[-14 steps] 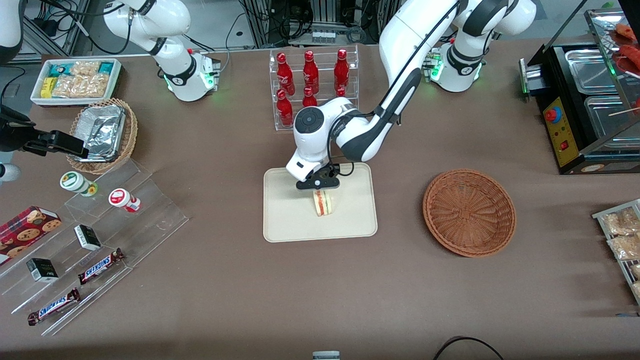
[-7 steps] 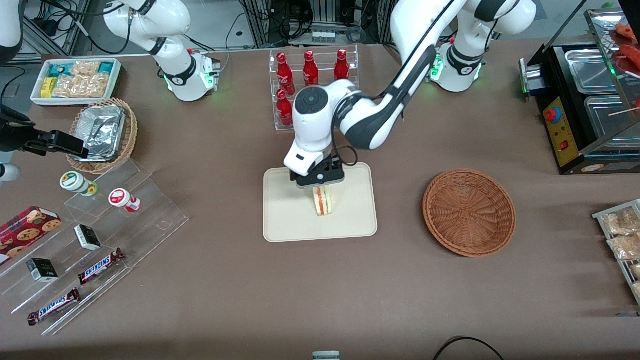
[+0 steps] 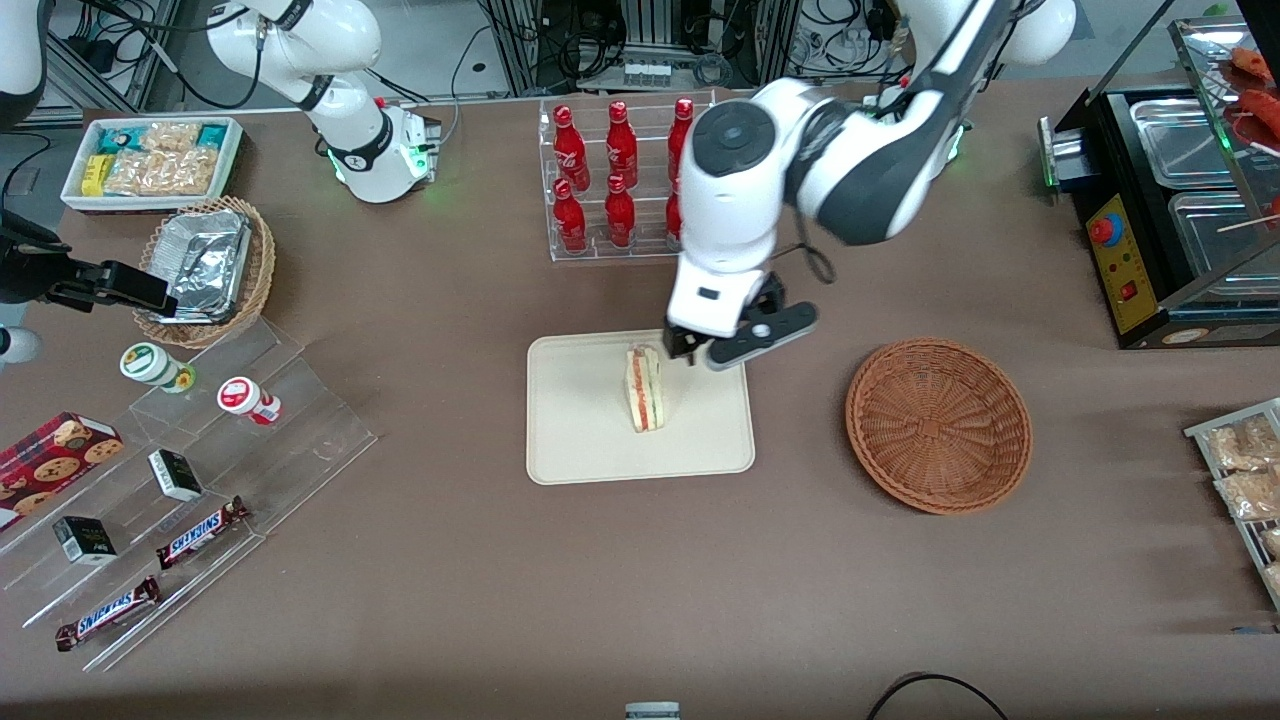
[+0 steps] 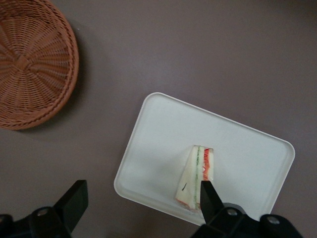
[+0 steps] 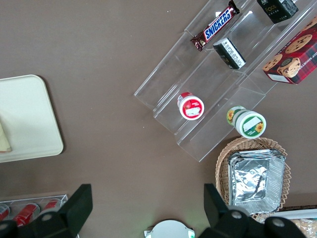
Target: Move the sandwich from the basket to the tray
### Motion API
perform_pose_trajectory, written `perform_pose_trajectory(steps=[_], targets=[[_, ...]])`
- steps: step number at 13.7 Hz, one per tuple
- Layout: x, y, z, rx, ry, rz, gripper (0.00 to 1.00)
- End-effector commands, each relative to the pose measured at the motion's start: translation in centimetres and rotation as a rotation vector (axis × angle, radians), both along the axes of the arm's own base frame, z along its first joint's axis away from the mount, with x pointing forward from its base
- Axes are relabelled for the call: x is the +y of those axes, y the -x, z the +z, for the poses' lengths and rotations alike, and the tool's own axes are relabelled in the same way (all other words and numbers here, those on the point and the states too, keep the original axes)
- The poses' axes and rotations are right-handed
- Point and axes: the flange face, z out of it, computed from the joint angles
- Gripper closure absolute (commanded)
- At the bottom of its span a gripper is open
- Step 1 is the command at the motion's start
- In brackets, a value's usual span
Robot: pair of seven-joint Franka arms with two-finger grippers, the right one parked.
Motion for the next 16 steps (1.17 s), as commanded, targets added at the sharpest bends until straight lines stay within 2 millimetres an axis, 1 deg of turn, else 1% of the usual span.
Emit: perform_pose_trajectory(steps=[1,4,6,7,10,13,14,16], targets=[[5.7,-0.3,3.2,0.037,-0.021,-0.029,0.0],[12.7,-1.6,6.4,0.101,-0.018,-0.107,0.0],[16.7,-2.0,8.0,0.128,-0.015,-0.162,0.0],[19.3,-2.3,9.0,0.136,-0.006,-0.19,0.0],[25.2,-2.5,11.1,0.159,0.015,-0.274,0.0],[31.7,-2.3,12.9,0.172,0.032,-0.375,0.0],[33.7,-2.2,13.3,0.176,0.034,-0.396,0.0],[36.9,-2.1,14.0,0.171,0.037,-0.42,0.0]])
